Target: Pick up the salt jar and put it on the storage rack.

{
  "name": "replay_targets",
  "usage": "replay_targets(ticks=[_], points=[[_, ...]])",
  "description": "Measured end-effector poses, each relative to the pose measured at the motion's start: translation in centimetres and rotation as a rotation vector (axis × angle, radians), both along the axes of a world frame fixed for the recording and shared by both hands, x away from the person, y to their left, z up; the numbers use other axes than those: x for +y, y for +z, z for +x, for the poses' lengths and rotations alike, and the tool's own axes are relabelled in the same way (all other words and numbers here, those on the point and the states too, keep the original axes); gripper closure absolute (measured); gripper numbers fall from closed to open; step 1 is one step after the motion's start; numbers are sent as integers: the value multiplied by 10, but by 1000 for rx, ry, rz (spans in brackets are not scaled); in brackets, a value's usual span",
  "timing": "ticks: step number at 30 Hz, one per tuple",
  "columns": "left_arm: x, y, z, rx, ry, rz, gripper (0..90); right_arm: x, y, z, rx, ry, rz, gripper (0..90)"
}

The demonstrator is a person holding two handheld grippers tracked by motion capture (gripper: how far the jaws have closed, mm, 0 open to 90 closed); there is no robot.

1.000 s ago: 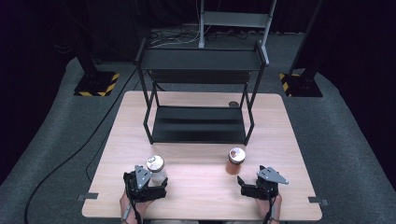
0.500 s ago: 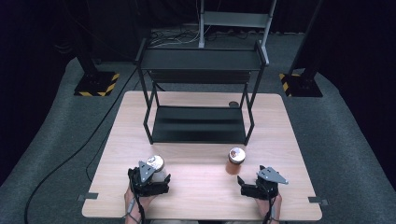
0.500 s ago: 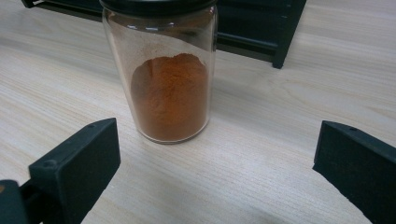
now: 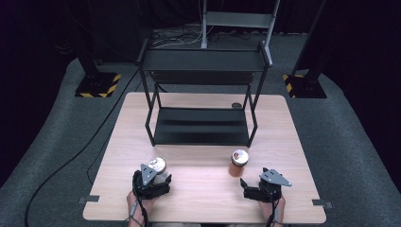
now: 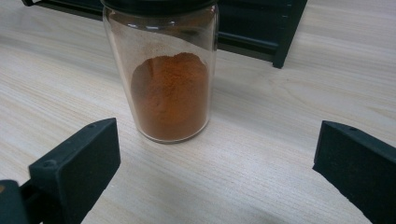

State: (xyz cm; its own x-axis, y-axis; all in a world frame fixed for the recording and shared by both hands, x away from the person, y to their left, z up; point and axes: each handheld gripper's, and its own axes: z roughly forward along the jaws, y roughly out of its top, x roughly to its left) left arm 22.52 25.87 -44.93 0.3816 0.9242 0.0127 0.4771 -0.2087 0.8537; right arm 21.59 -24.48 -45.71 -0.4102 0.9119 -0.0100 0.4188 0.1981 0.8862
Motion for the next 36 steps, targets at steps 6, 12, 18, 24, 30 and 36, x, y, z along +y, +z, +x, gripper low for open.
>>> replay_targets(ticks=[6,12,18,24,30,36], points=[[-1,-3,2,-3,6,-7,265,0,0,0,3,0,1,0],[3,-8,0,-22,7,-27,307,0,0,0,3,0,1,0],[4,-9,0,-26,0,-28,310,0,0,0,1,-3,2,0],[6,-8,1,-21,-10,-23,311,1,0,0,1,0,-4,0],[6,-6,2,-15,-15,-19,311,1,0,0,1,-1,-4,0],[7,-4,3,-8,-22,-11,311,1,1,1,4,1,-5,0]])
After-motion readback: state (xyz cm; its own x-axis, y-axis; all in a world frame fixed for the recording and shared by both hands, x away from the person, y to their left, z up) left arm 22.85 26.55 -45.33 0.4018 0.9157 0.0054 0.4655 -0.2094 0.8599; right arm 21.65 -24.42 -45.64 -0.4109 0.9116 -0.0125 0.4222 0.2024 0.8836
